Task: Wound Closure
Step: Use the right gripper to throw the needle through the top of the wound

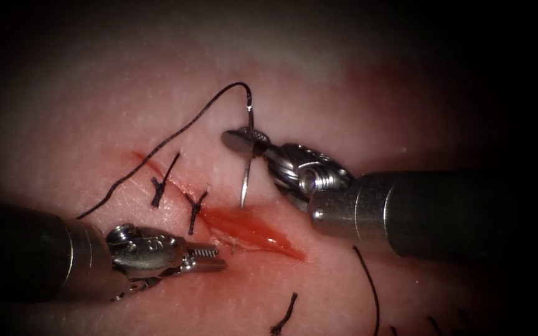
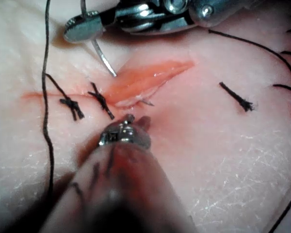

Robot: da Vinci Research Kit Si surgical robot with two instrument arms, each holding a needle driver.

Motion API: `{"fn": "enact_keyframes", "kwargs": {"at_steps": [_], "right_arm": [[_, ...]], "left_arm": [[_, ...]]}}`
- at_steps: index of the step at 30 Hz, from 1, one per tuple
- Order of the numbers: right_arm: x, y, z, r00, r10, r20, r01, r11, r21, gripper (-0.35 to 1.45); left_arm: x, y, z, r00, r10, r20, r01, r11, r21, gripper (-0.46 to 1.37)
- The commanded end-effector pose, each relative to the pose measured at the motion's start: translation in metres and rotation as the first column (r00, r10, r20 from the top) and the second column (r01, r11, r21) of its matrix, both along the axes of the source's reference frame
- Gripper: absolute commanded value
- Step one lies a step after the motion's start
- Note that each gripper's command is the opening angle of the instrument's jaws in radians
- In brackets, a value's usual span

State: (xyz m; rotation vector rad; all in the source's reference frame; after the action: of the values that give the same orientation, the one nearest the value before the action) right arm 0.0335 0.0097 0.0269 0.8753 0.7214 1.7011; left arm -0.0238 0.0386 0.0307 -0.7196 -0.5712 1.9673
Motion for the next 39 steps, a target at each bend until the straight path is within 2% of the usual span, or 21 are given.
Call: {"fn": "enact_keyframes", "kwargs": {"at_steps": [1,7,12,15,16,17,18,19,21,24,27,32,39], "right_arm": [[0.0000,0.0000,-0.0001,1.000,0.002,0.013,-0.002,1.000,0.015,-0.35],[-0.0001,-0.0007,-0.0006,1.000,0.011,0.021,-0.012,0.997,0.072,-0.35],[-0.0003,-0.0009,-0.0009,1.000,0.012,0.021,-0.013,0.997,0.076,-0.35],[-0.0011,0.0004,-0.0003,0.995,0.098,0.037,-0.098,0.995,0.009,-0.35],[-0.0016,0.0010,0.0002,0.996,0.086,0.006,-0.085,0.990,-0.110,-0.21],[-0.0020,0.0014,0.0007,0.998,0.061,-0.010,-0.061,0.975,-0.215,0.02],[-0.0024,0.0018,0.0012,0.999,0.029,-0.014,-0.032,0.944,-0.328,0.32],[-0.0029,0.0024,0.0019,1.000,0.003,-0.009,-0.006,0.899,-0.438,0.70],[-0.0035,0.0033,0.0030,1.000,-0.006,0.008,0.010,0.834,-0.551,1.00],[-0.0043,0.0042,0.0041,0.999,-0.017,0.028,0.031,0.761,-0.648,1.05],[-0.0051,0.0053,0.0046,0.996,-0.046,0.071,0.082,0.703,-0.707,1.09],[-0.0058,0.0072,0.0038,0.993,-0.066,0.095,0.115,0.665,-0.738,1.05],[-0.0059,0.0099,0.0021,0.994,-0.053,0.098,0.108,0.672,-0.733,1.05]], "left_arm": [[0.0000,0.0000,0.0000,1.000,0.000,0.000,0.000,1.000,0.000,0.09],[0.0000,0.0000,0.0000,1.000,0.000,0.000,0.000,1.000,0.000,0.09],[0.0000,0.0000,0.0000,1.000,0.000,0.000,0.000,1.000,0.000,0.09],[-0.0002,0.0000,0.0000,1.000,0.003,0.000,-0.003,1.000,-0.004,0.08],[-0.0002,0.0000,-0.0001,1.000,0.002,0.000,-0.002,1.000,-0.004,0.07],[-0.0003,-0.0001,-0.0001,1.000,0.002,-0.001,-0.002,1.000,-0.004,0.07],[-0.0004,-0.0001,-0.0001,1.000,0.001,-0.001,-0.001,1.000,-0.004,0.06],[-0.0004,-0.0002,-0.0002,1.000,0.001,-0.001,-0.001,1.000,-0.004,0.05],[-0.0004,-0.0003,-0.0003,1.000,0.005,-0.001,-0.005,1.000,-0.008,0.05],[-0.0004,-0.0004,-0.0003,1.000,0.005,-0.001,-0.005,1.000,-0.008,0.06],[-0.0004,-0.0004,-0.0003,1.000,0.005,-0.001,-0.005,1.000,-0.008,0.05],[-0.0004,-0.0005,-0.0004,1.000,0.005,-0.001,-0.005,1.000,-0.008,0.05],[-0.0004,-0.0005,-0.0004,1.000,0.005,-0.001,-0.005,1.000,-0.008,0.05]]}}
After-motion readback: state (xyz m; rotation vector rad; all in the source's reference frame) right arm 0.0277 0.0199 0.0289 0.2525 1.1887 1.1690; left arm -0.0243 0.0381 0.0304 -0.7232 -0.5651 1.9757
